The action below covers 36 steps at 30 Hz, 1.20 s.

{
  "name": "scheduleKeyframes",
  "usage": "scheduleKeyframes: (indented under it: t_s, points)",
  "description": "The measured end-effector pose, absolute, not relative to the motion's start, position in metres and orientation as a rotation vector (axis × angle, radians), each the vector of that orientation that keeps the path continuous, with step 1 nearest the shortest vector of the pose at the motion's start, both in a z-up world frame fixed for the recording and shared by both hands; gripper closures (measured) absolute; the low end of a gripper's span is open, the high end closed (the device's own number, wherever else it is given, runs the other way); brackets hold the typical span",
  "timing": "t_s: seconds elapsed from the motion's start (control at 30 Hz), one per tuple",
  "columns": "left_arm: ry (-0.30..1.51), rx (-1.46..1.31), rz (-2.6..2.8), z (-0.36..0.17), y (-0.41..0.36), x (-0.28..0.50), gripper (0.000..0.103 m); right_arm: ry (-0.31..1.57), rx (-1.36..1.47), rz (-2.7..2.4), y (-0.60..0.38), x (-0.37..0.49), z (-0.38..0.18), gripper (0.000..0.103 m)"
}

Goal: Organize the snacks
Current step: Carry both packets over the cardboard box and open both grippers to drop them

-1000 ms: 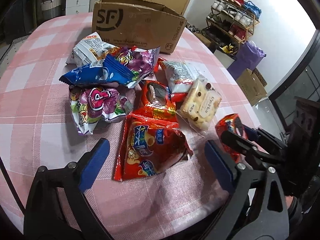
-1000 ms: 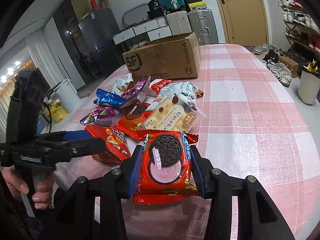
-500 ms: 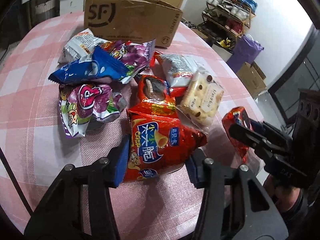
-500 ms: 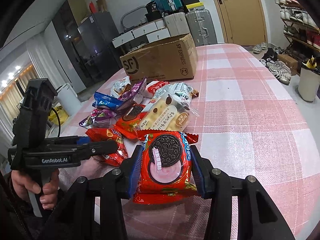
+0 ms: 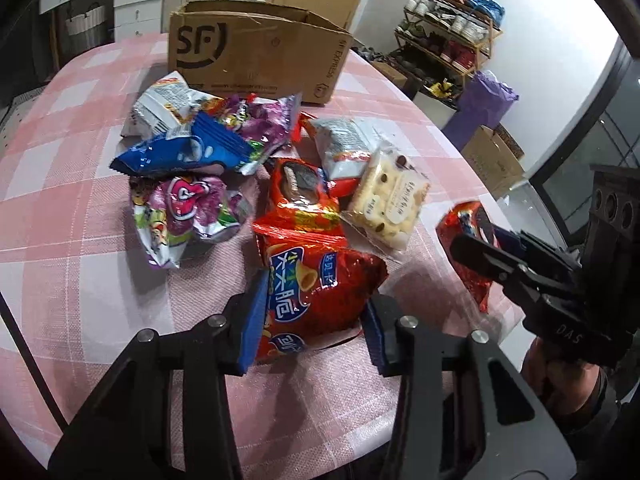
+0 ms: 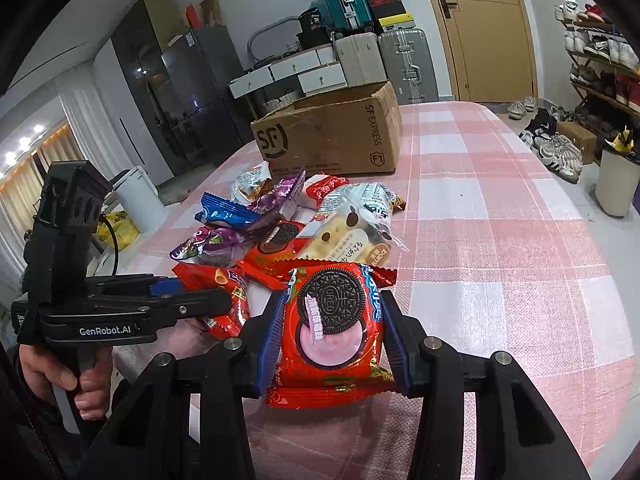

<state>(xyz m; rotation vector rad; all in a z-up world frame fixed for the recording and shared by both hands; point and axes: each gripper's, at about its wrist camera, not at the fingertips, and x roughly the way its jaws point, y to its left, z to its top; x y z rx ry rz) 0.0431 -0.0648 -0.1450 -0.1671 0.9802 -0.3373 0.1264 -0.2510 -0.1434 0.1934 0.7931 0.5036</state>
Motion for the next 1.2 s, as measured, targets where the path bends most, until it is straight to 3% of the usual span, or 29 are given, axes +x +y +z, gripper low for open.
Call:
scheduleKeyframes:
  t_s: [0.23, 0.63, 1.2]
  points:
    - [0.965, -0.194, -0.363, -0.149, -0.044, 0.03, 0.064, 0.79, 0.184, 0.499, -0.248, 0.125, -0.139, 0.057]
    - [0.887, -0.184, -0.388, -0.109, -0.033, 0.019, 0.064, 0.743, 0.18, 0.51, -0.248, 0.132, -0.115, 0.057]
    - [0.737, -0.168, -0.331, -0.013, 0.011, 0.104, 0.064, 0.664, 0.196, 0.579, -0.246, 0.212, -0.059, 0.057]
